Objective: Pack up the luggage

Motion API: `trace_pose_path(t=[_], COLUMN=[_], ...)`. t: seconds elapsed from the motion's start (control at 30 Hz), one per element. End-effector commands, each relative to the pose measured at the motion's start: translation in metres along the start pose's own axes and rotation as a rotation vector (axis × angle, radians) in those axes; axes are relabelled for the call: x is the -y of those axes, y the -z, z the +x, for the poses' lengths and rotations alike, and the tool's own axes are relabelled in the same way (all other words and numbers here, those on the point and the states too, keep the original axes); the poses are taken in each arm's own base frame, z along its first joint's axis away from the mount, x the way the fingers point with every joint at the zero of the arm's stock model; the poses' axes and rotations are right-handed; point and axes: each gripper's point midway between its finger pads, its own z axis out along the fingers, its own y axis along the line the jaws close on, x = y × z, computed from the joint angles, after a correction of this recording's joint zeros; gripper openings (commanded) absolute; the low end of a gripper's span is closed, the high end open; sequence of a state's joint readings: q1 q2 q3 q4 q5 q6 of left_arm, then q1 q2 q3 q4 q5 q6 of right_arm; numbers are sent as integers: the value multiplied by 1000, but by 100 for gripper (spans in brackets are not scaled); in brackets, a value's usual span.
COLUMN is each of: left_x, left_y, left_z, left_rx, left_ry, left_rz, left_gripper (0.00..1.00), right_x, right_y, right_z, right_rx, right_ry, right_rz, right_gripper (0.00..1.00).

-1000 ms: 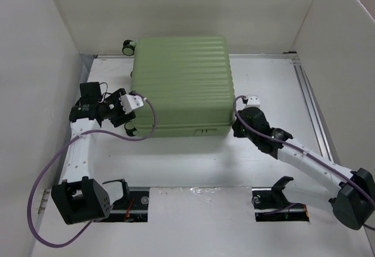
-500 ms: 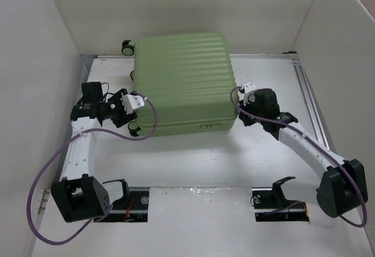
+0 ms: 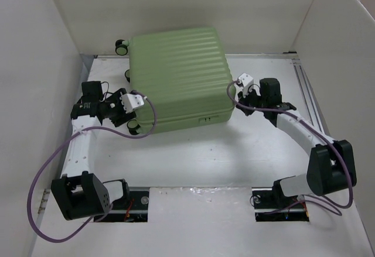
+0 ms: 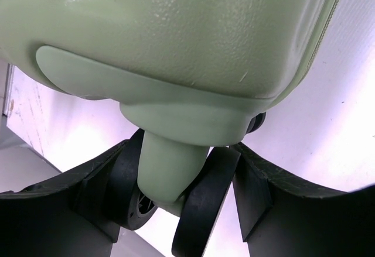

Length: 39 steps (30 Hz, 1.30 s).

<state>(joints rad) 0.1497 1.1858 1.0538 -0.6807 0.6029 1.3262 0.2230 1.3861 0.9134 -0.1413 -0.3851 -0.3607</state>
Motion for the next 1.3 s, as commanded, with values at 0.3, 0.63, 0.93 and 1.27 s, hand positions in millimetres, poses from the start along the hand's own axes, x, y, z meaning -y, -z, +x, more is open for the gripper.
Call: trace_pose_path(t=[0.3, 0.63, 0.93, 1.27], left_x=[-36, -13, 25, -19], left_y=[33, 30, 43, -31], left_z=[-16, -30, -60, -76], left_rx=[-1, 83, 206, 81], left_ry=[-34, -15, -133, 12], left_rz=[-87, 25, 200, -45], left_gripper=[0, 38, 100, 100], right_x=[145, 52, 34, 35], right_y=[-9, -63, -68, -72], right_z=[-127, -140, -136, -121], right_rx=[271, 375, 372, 338], right_ry=[126, 217, 196, 167], right_rz=[283, -66, -92, -76], right_gripper=[0, 0, 0, 0])
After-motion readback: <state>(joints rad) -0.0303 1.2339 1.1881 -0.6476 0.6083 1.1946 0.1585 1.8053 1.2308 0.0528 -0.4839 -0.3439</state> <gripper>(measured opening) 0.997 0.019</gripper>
